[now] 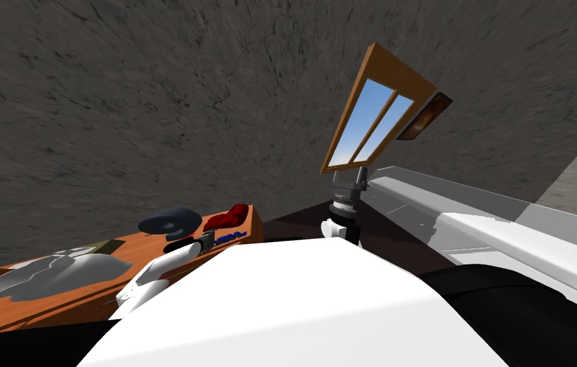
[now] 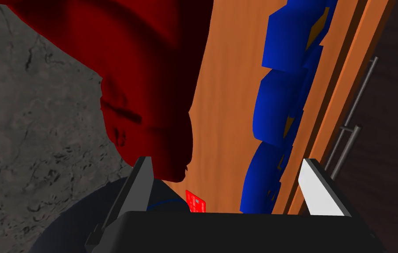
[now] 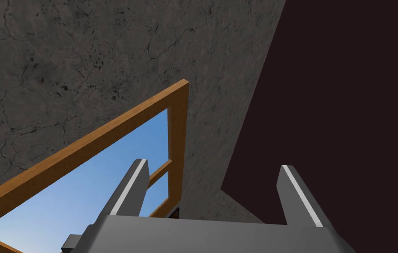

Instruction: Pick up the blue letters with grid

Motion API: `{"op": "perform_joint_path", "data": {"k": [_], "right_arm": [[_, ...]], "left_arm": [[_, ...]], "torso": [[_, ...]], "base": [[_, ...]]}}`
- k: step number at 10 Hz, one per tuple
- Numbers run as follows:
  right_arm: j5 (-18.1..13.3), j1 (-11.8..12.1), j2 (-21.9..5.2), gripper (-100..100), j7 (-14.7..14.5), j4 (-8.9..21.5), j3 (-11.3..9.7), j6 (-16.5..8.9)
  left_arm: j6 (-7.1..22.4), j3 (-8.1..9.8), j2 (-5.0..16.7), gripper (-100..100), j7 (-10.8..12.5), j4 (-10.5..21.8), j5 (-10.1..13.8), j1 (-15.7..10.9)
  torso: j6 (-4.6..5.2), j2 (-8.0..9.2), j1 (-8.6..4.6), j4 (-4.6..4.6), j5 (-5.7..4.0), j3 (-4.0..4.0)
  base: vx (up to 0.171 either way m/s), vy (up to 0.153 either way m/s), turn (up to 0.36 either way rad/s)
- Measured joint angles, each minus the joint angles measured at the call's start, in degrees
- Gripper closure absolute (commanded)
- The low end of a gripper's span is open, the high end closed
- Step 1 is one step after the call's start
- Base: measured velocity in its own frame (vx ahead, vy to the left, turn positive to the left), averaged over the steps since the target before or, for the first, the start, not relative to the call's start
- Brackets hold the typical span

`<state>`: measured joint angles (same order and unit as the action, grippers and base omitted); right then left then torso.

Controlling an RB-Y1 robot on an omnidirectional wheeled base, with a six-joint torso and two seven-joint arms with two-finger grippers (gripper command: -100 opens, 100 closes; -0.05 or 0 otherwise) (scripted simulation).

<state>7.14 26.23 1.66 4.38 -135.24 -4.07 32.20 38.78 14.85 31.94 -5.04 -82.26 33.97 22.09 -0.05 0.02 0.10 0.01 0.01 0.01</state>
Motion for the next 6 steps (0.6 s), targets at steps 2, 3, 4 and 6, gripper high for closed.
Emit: {"op": "perform_joint_path", "data": {"k": [2,3,4,6], "right_arm": [[0.00,0.00,0.00,0,0.00,0.00,0.00,0.00],[0.00,-0.01,0.00,0,0.00,0.00,0.00,0.00],[0.00,0.00,0.00,0,0.00,0.00,0.00,0.00],[0.00,0.00,0.00,0,0.00,0.00,0.00,0.00]], "left_arm": [[2.47,0.23,1.18,-100,-0.75,2.60,1.84,-0.42],[3.94,0.32,1.37,-100,-0.74,3.60,2.12,-0.58],[5.08,0.50,2.01,-100,-1.02,4.38,3.04,-0.67],[8.22,0.95,3.42,-100,-1.75,6.94,5.27,-0.77]], "torso": [[-0.01,0.03,-0.01,0.01,0.00,0.02],[0.02,0.03,-0.01,0.01,0.00,0.02],[-0.02,0.03,-0.01,0.01,-0.01,0.02],[0.00,0.05,0.04,0.01,0.00,0.03]], "base": [[0.000,0.018,-0.118],[0.001,0.018,-0.064],[-0.003,0.018,-0.141],[-0.004,0.033,-0.133]]}}
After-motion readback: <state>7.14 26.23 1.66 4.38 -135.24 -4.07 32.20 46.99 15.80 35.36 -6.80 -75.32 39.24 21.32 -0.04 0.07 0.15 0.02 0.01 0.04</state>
